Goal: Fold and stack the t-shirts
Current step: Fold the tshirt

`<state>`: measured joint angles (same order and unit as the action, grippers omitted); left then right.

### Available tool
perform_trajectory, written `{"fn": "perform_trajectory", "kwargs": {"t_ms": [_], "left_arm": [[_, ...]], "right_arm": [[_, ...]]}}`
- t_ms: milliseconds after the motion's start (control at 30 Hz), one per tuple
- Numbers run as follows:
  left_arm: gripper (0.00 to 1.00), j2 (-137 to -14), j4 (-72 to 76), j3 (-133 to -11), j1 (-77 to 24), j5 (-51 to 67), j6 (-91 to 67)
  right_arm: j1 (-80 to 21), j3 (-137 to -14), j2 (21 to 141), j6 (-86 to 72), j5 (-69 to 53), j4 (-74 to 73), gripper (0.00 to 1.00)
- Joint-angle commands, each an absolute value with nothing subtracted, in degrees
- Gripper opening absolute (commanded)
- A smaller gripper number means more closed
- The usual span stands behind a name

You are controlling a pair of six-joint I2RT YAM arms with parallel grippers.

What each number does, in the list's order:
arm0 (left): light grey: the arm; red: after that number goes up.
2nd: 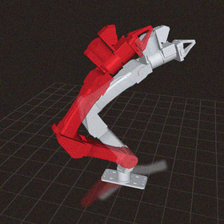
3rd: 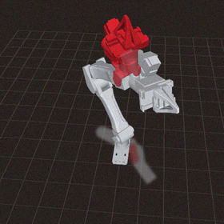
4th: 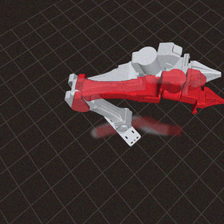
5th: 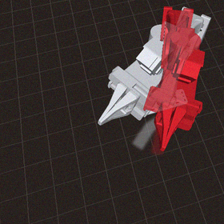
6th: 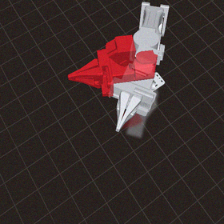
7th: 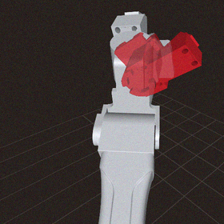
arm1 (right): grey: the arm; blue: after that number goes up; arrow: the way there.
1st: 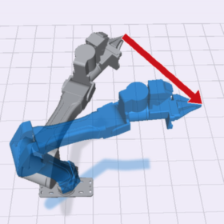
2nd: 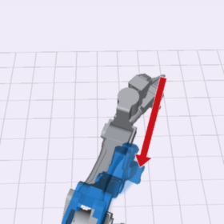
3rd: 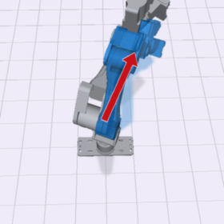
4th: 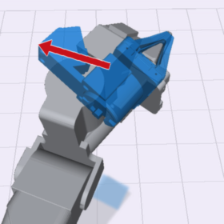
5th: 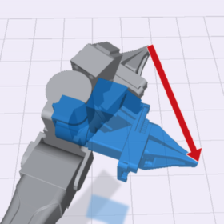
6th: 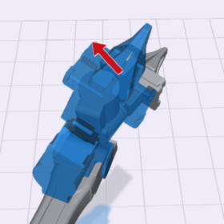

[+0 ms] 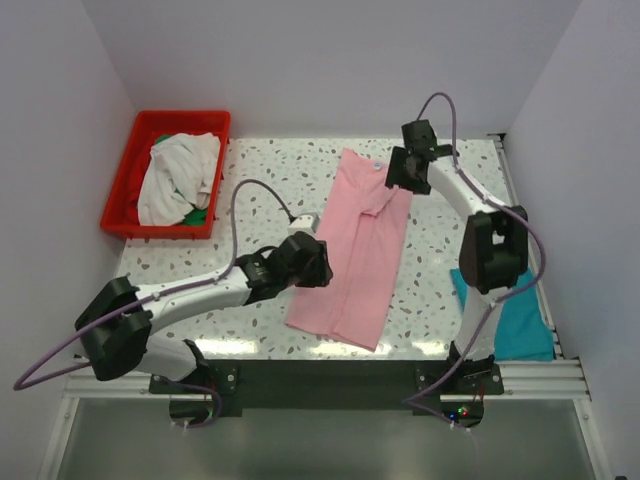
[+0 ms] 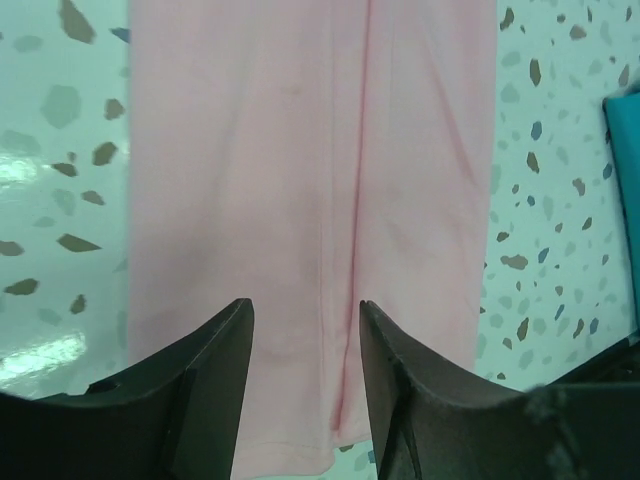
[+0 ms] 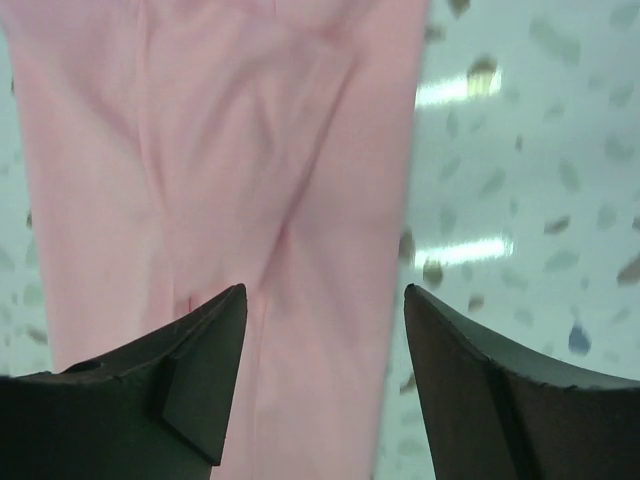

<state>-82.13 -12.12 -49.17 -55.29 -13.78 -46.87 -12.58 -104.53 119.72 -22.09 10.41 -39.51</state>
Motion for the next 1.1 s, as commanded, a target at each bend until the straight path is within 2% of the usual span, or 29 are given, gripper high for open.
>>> {"fn": "perform_trajectory", "kwargs": {"t_ms": [0,33,100,133,233,367,500,700,1067], "left_arm": [[0.52,-75.7,-12.0,-44.3,-51.2,-9.1,-45.0],[0.52,-73.4,-12.0,-42.2,-51.2,-8.1,-44.7],[0.53,-71.6,-13.4,-40.3,-51.2,-6.5,-44.1],[0.53,-70.0,-13.7,-38.5,-51.1,-4.5,-44.0],[0.55,-66.7,-14.1,-35.0,-51.1,-0.4,-44.3],[0.58,-62.9,-16.6,-32.2,-51.1,-0.6,-44.7],[0.59,-62.4,-15.9,-30.0,-51.0,-1.7,-45.1],[0.58,-64.8,-14.0,-28.0,-50.4,-2.0,-45.8],[0.54,-67.8,-10.7,-24.4,-49.9,-0.8,-46.4]], "right_arm": [[-19.2,-84.1,101.6,-29.1,7.2,-35.7,0.67],[-21.4,-74.8,94.7,-31.6,8.2,-33.5,0.67],[-26.6,-65.9,88.4,-35.7,7.9,-31.9,0.67],[-28.2,-57.7,81.8,-39.3,6.2,-29.1,0.67],[-33.2,-46.0,72.7,-45.7,7.3,-31.5,0.64],[-36.7,-34.5,56.5,-53.8,5.2,-35.7,0.62],[-38.1,-27.5,49.2,-60.5,0.4,-37.5,0.61],[-41.1,-23.7,46.9,-66.4,0.1,-37.4,0.60],[-51.0,-19.6,52.8,-72.6,-1.8,-31.6,0.59]]}}
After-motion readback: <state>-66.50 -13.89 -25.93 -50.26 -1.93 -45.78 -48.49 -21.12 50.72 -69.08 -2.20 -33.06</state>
